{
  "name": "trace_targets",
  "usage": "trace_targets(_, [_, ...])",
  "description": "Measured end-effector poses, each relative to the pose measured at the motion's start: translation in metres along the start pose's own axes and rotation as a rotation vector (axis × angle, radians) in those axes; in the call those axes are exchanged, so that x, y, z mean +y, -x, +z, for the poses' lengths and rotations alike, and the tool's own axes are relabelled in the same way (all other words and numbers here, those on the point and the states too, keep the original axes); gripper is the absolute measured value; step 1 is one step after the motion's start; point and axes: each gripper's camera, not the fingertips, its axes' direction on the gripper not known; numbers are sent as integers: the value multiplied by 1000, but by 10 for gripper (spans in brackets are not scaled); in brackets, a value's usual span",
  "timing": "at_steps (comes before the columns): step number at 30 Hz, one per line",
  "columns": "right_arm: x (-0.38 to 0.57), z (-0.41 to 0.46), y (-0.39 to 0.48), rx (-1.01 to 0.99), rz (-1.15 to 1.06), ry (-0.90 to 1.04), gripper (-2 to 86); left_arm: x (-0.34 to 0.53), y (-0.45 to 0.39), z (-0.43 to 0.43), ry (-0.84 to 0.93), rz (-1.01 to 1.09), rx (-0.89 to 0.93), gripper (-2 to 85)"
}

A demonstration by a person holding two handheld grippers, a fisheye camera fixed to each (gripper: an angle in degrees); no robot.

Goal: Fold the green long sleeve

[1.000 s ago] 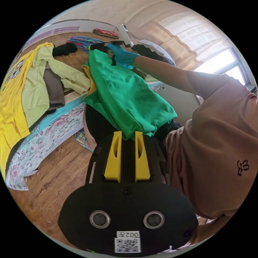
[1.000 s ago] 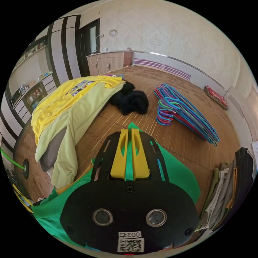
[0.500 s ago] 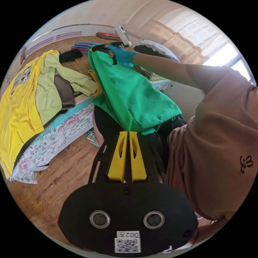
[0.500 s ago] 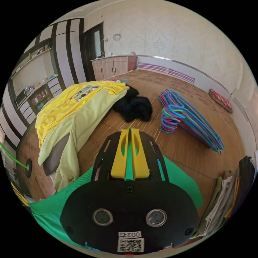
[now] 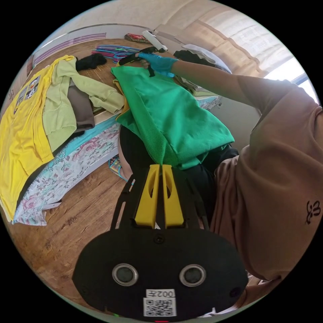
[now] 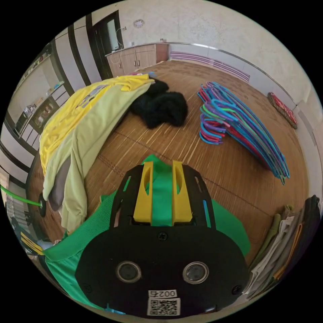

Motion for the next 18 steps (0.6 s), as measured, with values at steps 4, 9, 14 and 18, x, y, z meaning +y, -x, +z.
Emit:
trace_targets(4, [16, 5, 13, 122, -60, 30, 85, 3, -7, -3, 6, -7, 4, -9])
trace_targets(9, [30, -13, 12, 120, -42, 57, 83, 5, -23, -8, 14, -12, -1, -12])
trace_targets(14, [82, -104, 24, 100, -117, -98, 84, 10, -45, -17, 17, 20, -50, -11])
trace_targets(18, [148, -181, 34, 67, -209, -150, 84, 18, -67, -29, 5, 53, -84, 3])
